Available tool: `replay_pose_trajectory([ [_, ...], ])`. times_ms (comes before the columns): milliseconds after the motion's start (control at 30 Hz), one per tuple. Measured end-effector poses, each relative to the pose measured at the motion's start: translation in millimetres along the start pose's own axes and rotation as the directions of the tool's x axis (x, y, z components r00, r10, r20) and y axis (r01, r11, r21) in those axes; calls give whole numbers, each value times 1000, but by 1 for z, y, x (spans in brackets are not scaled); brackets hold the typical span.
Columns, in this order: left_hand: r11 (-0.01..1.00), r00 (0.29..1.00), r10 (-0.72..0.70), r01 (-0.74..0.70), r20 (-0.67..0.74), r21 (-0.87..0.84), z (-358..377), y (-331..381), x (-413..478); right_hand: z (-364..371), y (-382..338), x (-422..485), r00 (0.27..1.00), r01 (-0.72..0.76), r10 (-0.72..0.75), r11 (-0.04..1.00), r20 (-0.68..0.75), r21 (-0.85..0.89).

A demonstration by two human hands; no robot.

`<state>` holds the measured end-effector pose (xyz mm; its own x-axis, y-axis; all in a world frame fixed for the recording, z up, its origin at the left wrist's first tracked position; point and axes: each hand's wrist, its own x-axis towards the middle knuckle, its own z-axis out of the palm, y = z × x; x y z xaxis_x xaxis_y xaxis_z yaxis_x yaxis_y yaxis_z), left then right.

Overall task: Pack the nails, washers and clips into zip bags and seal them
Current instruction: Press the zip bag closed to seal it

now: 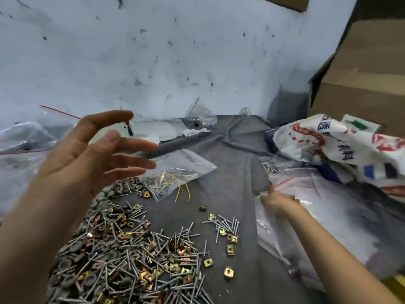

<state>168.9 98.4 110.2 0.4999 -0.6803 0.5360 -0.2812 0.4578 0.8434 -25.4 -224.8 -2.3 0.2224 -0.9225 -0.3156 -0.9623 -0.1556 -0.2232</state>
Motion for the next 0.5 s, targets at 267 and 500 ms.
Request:
replay_pose_trajectory([
  [267, 999, 998, 43, -43, -37, -7, 3, 10, -4, 8, 6, 12, 987, 113, -107, 992, -117, 47],
  [500, 996, 995, 53, -47, -84, 71, -2, 13, -7, -18, -18, -33, 645, 599, -242, 749, -725, 283],
])
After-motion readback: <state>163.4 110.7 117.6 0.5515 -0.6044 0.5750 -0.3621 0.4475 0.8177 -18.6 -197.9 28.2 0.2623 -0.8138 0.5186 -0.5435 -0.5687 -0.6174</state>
